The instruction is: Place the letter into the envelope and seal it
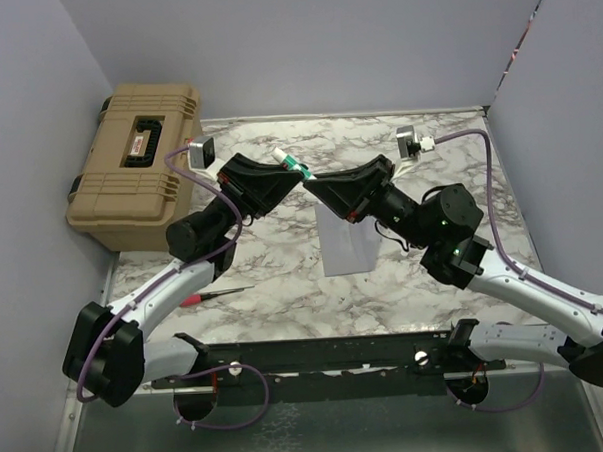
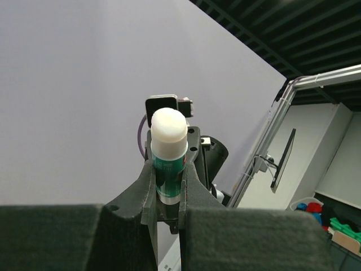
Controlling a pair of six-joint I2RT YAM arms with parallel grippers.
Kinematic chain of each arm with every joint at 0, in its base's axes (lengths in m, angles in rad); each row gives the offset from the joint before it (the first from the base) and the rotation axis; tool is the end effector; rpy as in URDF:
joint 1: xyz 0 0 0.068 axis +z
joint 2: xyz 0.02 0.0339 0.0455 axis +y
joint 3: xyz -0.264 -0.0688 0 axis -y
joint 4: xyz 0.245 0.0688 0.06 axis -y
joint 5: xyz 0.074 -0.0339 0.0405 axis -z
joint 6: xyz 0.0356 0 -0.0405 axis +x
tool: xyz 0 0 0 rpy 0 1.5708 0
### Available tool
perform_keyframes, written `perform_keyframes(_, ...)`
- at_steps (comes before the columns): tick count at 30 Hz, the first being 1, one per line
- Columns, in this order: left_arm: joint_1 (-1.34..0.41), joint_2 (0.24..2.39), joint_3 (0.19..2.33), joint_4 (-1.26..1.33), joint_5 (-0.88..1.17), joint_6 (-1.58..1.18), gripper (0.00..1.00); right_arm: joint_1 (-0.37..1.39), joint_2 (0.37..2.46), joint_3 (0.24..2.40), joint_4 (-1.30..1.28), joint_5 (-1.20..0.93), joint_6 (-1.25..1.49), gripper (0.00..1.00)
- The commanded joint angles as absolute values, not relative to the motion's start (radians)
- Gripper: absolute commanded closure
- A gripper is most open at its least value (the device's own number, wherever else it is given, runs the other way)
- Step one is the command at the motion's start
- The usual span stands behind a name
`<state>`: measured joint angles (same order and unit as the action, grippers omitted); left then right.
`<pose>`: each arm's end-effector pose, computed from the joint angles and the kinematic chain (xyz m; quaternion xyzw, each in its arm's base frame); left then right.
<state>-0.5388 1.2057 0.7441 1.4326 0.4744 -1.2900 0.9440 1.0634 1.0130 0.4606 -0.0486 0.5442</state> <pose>0.1903 -0.1327 0.3919 0.1035 0.3495 -0.7780 0.5117 0.1393 0.1953 0.4355 -0.1288 0.5332 0.5761 0.6061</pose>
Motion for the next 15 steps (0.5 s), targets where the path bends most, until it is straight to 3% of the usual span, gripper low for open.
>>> perform_keyframes(1, -0.537, 1.226, 0.775, 1.715, 0.572, -1.359, 1.0, 0.902, 1.016, 0.99, 0.447, 0.055, 0.835, 0.99)
perform_keyframes(5, -0.537, 1.244, 0.776, 1.749, 0.573, -1.381, 1.0, 0.902, 1.034, 0.955, 0.495, 0.009, 0.991, 0.99)
perform_keyframes(8, -0.537, 1.248, 0.776, 1.75, 0.562, -1.395, 1.0, 0.902, 1.034, 0.961, 0.516, 0.006, 0.943, 0.99)
perform_keyframes(9, -0.537, 1.249, 0.774, 1.746, 0.553, -1.403, 1.0, 0.902, 1.029, 0.966, 0.51, 0.016, 0.864, 0.94)
perform_keyframes(13, -0.537, 1.234, 0.737, 1.702, 0.482, -1.445, 1.0, 0.902, 1.002, 0.976, 0.487, 0.067, 0.453, 0.54)
perform_keyframes(15, -0.537, 1.218, 0.72, 1.654, 0.446, -1.469, 1.0, 0.902, 1.002, 0.954, 0.536, 0.016, 0.177, 0.43)
